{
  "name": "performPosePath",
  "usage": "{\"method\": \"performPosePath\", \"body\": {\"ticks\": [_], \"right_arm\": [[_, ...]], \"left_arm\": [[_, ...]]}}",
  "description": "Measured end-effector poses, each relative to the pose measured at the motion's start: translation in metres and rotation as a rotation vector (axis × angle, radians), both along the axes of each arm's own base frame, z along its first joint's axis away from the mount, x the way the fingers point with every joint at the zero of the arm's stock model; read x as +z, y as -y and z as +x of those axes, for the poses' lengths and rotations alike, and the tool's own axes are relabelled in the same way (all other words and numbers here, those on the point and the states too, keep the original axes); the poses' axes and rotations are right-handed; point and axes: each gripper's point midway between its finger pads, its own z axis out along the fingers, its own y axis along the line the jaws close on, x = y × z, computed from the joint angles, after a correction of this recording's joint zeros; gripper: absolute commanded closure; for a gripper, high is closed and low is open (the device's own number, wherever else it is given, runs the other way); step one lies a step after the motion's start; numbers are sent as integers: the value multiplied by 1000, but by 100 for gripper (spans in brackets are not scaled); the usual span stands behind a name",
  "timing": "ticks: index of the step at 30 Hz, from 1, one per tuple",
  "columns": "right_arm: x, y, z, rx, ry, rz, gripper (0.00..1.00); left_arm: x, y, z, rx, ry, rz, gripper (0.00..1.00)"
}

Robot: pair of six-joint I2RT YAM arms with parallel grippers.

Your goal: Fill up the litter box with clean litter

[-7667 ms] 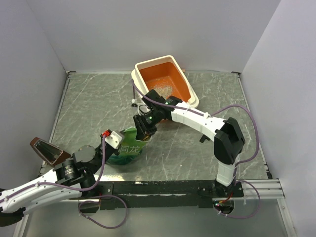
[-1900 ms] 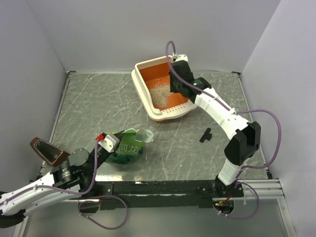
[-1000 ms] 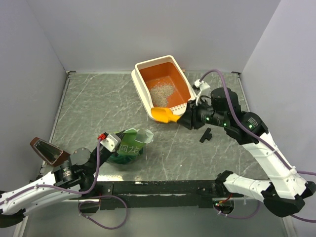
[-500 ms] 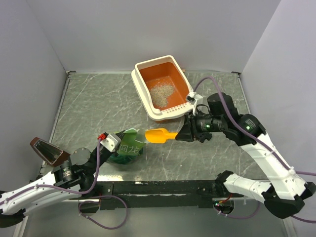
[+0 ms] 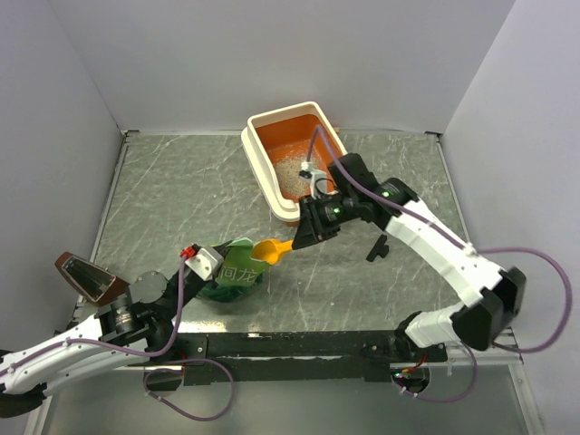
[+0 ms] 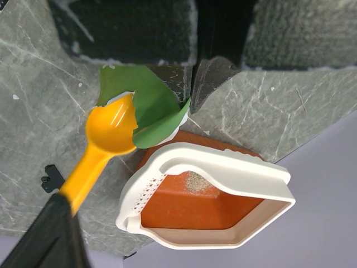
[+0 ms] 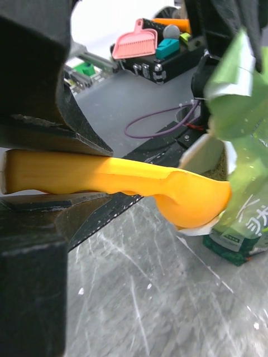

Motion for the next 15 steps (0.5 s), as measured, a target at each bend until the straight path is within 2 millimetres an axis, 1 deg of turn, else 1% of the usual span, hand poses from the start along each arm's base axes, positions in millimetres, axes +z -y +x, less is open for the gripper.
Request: {"method": "performPosePath", "body": {"ticks": [5,10,15], "right_arm": [[-20,-21,9,28,-84,-43,100],[-45,-42,15,49,-182,-89,100],[-64,-69,13,76,-259,-65,100]], "left_arm": [[-2,3,0,-7,-5,9,99],[-9,7,2,-10,-20,30,99],[-14,12,2,-17,-38,46,99]]}}
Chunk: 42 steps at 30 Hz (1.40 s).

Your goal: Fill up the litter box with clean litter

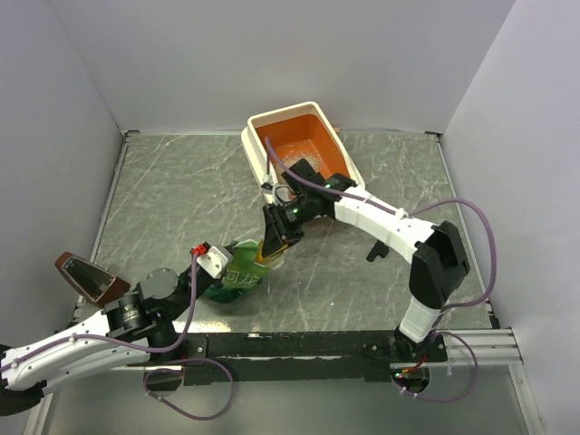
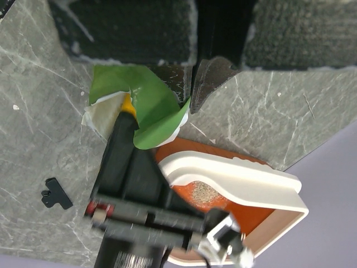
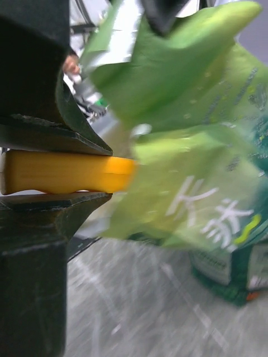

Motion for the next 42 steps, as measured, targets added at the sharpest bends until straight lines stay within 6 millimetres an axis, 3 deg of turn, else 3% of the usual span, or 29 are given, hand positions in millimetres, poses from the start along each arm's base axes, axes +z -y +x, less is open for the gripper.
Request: {"method": "performPosePath", "body": {"ticks": [6,12,18,23,30,42], "right_arm": [[-23,-23,-9,31,-92,118,100],[-34,-20,-14,51,-154,274,100],[-32,-15,-22,56,-168,415,100],[-32,-2,-26,16,-196,524,100],[-16,21,-23,-56,-239,659,100],[-16,48,-21,-181,-406,673,100]], "left_arm": [[1,1,-1,-7,2,-3,99],[3,1,-3,-19,5,-10,99],[0,5,-5,-43,0,-1,99],[-2,8,-7,-61,-3,6,99],[1,7,-7,-61,4,-2,99],[-1,8,-6,-61,5,7,99]]}}
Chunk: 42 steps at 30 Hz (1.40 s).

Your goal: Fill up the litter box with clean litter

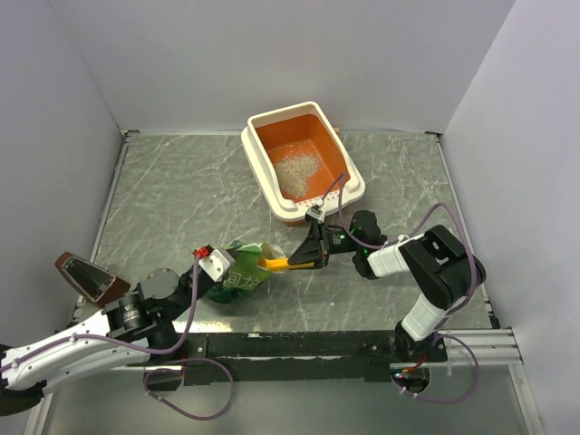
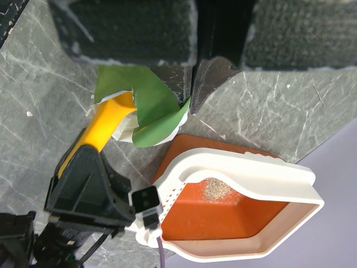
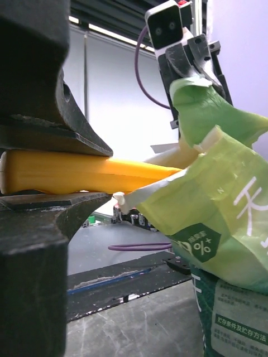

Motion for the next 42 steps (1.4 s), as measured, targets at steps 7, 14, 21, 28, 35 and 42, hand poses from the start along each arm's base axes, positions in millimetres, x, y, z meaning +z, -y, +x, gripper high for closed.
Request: {"method": "performPosePath", "body": {"ticks": [7,14,21,28,35,42], "right_arm": [[19,15,-5,-34,118,42,100],[26,25,-7,-68,178,55,100],[33,38,-10,-113,225,65,100],[40,46,-18,-141,306,41,100],[40,53,-20,-168,344,13,100],[46,63,-22,-206,356,0,100]], "left_arm": [[-1,0,1,5,0,6,99],[0,-1,2,10,7,7,99],[6,-4,1,12,18,-15,99],[6,-5,1,15,18,-16,99],[6,-4,1,14,18,-17,99],[7,-5,1,15,19,-18,99]]}}
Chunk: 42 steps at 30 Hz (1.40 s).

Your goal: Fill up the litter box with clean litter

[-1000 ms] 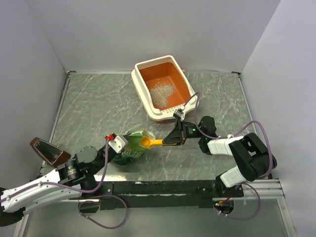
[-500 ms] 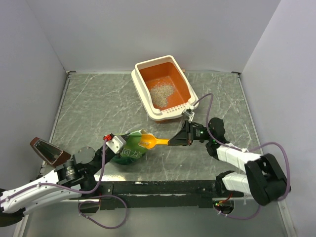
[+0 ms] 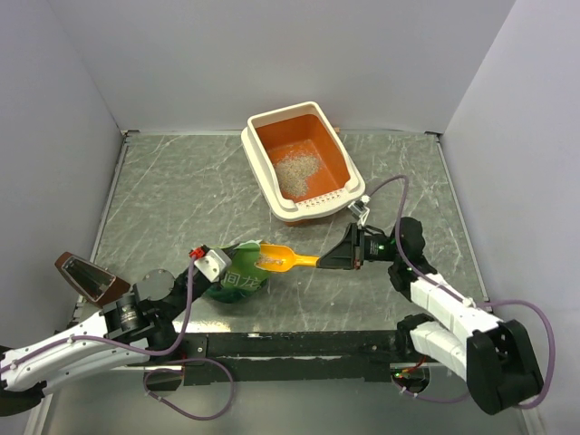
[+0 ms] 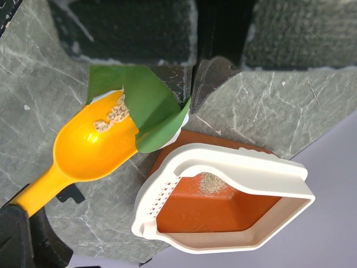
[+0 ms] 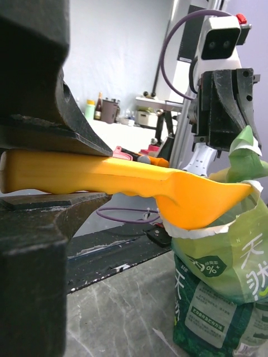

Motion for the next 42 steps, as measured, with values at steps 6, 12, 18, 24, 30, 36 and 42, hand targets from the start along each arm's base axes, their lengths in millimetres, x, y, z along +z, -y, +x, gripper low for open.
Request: {"method": "performPosePath", "body": {"ticks": [6,12,18,24,30,36,42], "right_arm": [[3,10,-6,-35,19,-16,100],[-3,15,-6,-60,-10,-32,100],[-13,22,-9,-100,-61,-31,100],[-5,27,-13,-130,-90,2,100],[11,28,-13,-157,-107,42,100],[18,28,-3,-212,-139,51,100],[23,28,27,-317,-193,64,100]], "left_arm": [[1,-1,0,0,3,-5,99],[2,-1,0,1,3,-7,99],[1,-2,-1,2,4,-8,99],[3,-6,2,25,10,-13,99],[4,-15,10,102,12,-16,99],[-4,-27,23,216,-2,15,99],[1,-39,28,284,4,-6,99]]}}
